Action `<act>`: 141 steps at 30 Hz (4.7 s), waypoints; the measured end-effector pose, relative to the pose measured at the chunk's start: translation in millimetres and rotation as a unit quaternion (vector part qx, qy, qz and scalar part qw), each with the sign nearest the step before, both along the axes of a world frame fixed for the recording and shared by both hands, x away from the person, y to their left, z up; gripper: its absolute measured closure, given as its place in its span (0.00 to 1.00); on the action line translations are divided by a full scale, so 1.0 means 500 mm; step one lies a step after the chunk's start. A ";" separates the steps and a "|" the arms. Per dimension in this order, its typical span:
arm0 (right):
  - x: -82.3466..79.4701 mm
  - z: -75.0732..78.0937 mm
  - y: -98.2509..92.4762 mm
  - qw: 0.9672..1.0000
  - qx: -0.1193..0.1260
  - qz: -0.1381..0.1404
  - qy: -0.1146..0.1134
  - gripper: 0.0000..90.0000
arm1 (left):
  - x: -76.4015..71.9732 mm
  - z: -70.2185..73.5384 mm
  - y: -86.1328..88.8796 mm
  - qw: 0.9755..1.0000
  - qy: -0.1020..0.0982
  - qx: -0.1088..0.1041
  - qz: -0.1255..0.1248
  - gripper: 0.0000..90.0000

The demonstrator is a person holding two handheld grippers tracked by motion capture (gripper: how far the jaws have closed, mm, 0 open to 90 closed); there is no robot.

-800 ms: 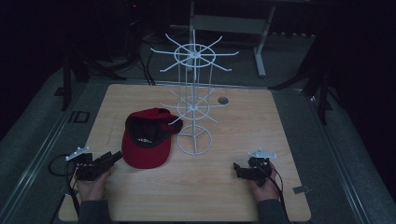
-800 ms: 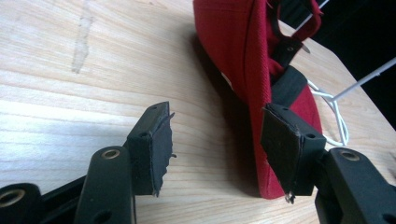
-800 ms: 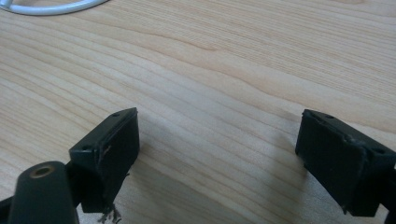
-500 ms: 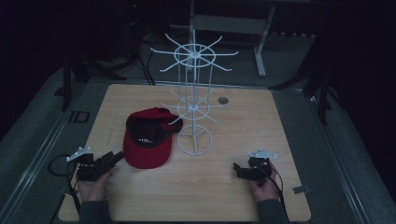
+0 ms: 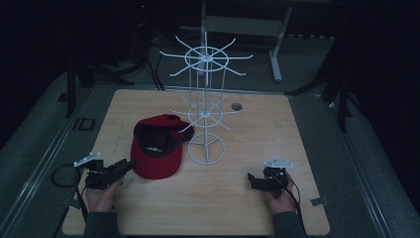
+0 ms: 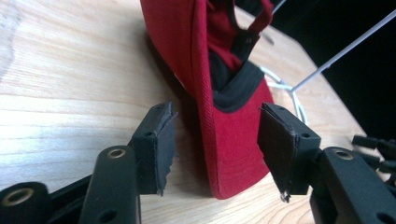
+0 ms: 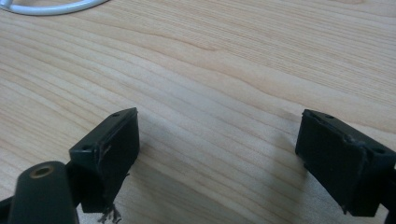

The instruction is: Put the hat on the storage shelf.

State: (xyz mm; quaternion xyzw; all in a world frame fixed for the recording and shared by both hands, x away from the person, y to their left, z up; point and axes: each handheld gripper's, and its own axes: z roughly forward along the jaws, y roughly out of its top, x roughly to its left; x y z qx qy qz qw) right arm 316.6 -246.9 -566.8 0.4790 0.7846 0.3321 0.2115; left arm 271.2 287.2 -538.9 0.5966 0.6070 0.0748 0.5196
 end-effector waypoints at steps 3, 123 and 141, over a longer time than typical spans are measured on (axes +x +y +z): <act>0.000 0.000 0.000 1.000 0.000 0.000 0.000 0.15 | 0.007 -0.001 -0.004 1.000 0.009 0.007 -0.005 0.53; 0.000 0.000 0.000 1.000 0.001 -0.001 0.001 0.15 | 0.051 0.128 -0.013 0.996 -0.035 -0.005 -0.078 0.95; 0.000 0.000 0.001 1.000 0.001 -0.002 0.001 0.15 | 0.050 0.174 -0.005 0.995 -0.064 -0.008 -0.070 0.95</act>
